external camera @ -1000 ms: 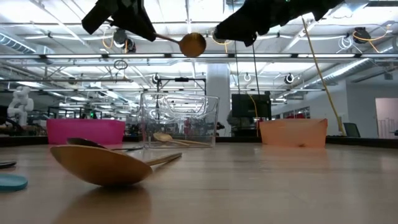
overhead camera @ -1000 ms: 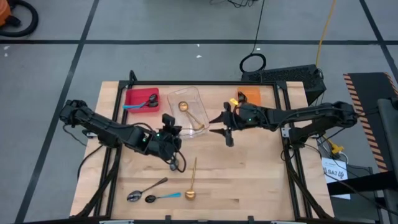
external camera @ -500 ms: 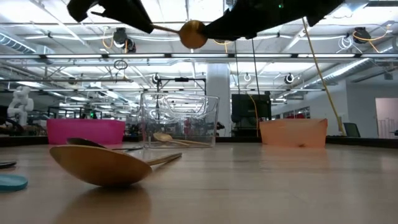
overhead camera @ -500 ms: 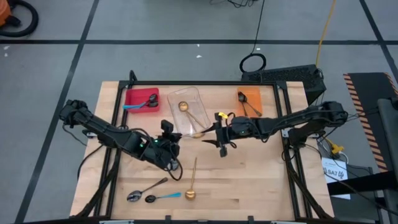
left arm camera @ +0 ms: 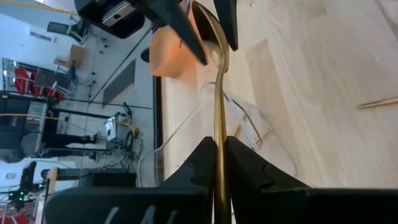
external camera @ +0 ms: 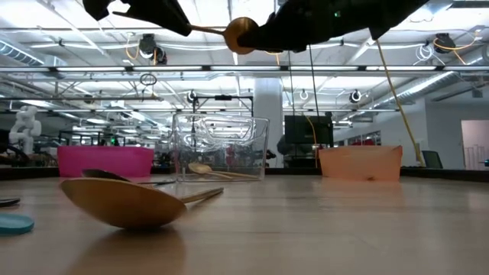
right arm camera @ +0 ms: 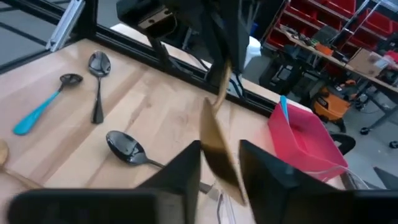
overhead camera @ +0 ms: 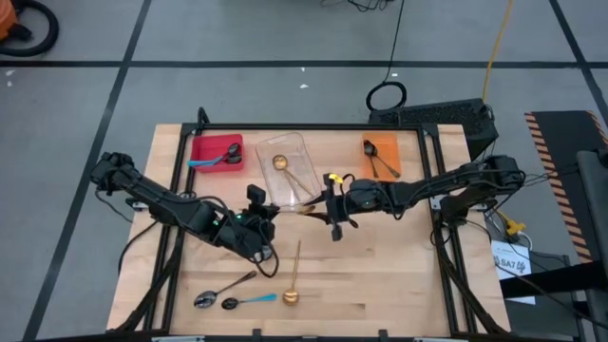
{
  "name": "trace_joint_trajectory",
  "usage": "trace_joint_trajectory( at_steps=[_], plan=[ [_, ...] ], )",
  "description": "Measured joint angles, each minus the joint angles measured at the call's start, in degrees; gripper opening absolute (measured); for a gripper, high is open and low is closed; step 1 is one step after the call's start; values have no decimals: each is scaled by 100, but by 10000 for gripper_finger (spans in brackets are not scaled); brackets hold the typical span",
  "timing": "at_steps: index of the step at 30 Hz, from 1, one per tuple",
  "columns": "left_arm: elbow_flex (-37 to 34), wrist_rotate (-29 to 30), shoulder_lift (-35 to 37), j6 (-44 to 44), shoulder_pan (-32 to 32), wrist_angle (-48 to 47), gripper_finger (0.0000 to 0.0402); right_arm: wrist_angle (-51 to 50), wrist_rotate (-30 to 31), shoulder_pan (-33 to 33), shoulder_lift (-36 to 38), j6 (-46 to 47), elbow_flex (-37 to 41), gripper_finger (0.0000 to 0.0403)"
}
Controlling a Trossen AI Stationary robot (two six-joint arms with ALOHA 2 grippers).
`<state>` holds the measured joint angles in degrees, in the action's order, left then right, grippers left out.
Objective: Sort silverware by color (type)
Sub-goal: Put the gold spoon into the transparent bin
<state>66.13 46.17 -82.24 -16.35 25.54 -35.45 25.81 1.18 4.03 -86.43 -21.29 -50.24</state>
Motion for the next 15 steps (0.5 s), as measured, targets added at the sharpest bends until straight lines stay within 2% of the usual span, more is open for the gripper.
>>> trace_joint_trajectory(
  at_steps=[4, 7, 12, 15],
  plan=[
    [0, -103, 0, -74, -1, 10, 26, -44, -261, 17, 0, -297, 0, 23],
    [0, -137, -7, -102, -20, 37, 27, -73, -326, 20, -9, -839, 2, 19],
    [0, 52, -4, 124, -86, 109, 70, -121, 28, 70, -4, -1426, 2, 8],
    [0, 63, -4, 258, -94, 152, 80, -264, 160, 97, 40, -1916, 2, 7]
  ],
)
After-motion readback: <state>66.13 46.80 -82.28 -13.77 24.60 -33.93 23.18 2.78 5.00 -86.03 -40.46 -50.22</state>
